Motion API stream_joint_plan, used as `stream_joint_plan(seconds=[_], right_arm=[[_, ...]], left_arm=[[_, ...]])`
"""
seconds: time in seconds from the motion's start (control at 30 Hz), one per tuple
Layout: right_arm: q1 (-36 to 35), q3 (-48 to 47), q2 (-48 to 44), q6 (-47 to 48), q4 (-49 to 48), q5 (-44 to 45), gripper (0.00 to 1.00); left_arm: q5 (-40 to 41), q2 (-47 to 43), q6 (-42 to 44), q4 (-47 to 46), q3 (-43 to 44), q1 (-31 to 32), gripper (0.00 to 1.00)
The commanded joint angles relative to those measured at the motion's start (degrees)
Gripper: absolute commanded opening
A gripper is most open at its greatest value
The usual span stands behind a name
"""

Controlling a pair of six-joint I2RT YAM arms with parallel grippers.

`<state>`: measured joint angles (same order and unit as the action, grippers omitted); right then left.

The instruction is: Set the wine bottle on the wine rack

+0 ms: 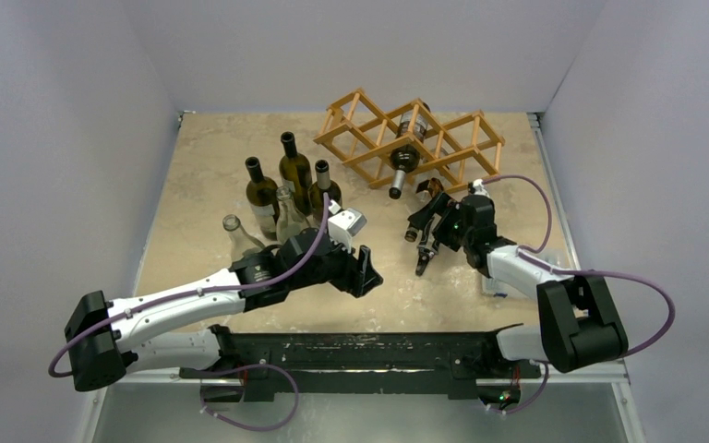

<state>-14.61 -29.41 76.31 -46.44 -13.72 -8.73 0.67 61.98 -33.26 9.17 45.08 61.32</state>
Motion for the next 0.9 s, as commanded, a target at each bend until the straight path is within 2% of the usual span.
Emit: stream_joint_plan(seconds=[0.0,0.3,0.47,0.67,0.8,0.87], right_arm=[[-0.3,1.0,-1.2,-3.2,-4.4,-4.3,0.98],[-0.5,2.3,4.7,-4.2,-15.7,-6.0,0.72],[-1.0,2.8,6.2,-4.0,-19.3,-3.1,0.62],[-1.0,4.5,6.0,-2.4,-21.4,0.0,0.33],[-1.0,4.9,6.7,-1.0,-24.0,-0.1,0.17],[-1.0,5.3,7.4,-1.4,-26.2,-1.1,0.13]], left_arm=[[-0.4,-3.9,1.9,1.1,2.6,0.4,0.66],[0.0,-6.9,2.5,2.6,2.7,0.4,0.66],[0.1,-7.4,2.2,2.7,2.1,0.4,0.66],[0.3,-7.8,2.3,2.9,2.0,0.4,0.66],[0.4,-7.8,2.4,2.8,1.9,0.4,0.66],[0.4,-7.5,2.4,2.8,2.0,0.4,0.66]])
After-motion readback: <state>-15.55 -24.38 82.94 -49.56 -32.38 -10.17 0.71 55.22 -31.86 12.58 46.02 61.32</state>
